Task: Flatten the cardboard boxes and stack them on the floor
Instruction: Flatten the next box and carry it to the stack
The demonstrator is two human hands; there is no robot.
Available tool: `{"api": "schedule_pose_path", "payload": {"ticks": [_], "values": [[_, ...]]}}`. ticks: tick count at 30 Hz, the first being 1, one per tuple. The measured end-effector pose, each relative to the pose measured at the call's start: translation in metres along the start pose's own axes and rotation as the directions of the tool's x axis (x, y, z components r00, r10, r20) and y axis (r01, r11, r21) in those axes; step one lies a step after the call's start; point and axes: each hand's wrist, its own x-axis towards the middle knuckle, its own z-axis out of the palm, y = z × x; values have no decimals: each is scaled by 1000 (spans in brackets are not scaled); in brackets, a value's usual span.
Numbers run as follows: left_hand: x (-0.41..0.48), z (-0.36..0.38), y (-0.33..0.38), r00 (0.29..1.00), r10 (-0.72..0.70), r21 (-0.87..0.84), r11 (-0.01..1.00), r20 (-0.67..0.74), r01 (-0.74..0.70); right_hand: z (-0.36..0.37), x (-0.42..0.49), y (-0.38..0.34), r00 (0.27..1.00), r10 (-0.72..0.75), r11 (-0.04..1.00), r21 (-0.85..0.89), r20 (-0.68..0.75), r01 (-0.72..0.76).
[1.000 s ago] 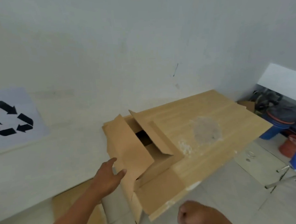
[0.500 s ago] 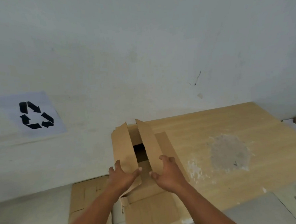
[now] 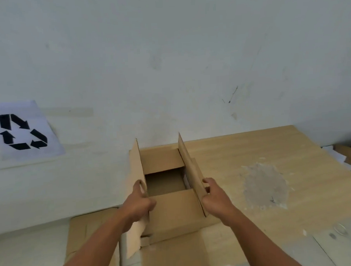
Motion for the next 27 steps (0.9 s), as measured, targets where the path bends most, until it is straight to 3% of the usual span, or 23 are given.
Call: {"api": "schedule_pose_path", "payload": {"ticks": [8,10,11,13,14,16,18,19,22,27], "values": [[3,-12,-4,999,23,-118,993,40,-18,-29,21,24,989,118,990,89,-93,-109],[2,-10,-7,1000,15,-142,990,-2,-15,-30,27,26,989,78,994,-70,-127,-88],[1,-8,-9,999,12,-153,988,-35,-17,-31,31,27,988,25,962,-265,-151,-65],[-2,-5,-11,994,2,-184,983,-107,-22,-28,35,27,972,-167,733,-680,-164,11],[-4,-3,-11,991,5,-192,981,-136,-31,-25,37,24,948,-303,599,-794,-102,106],[-7,0,-7,983,26,-134,990,-183,-51,-15,45,19,862,-482,370,-855,159,364],[-8,3,-3,965,61,7,998,-256,-61,-5,52,12,819,-431,230,-831,379,506],[-8,4,-1,950,105,86,993,-294,-83,-2,55,6,838,-354,257,-819,414,513],[-11,4,5,908,240,292,946,-343,-140,-2,64,-8,867,-157,485,-728,473,485],[-6,8,5,876,222,360,931,-427,-60,-15,83,-27,875,-191,795,-453,446,404]]}}
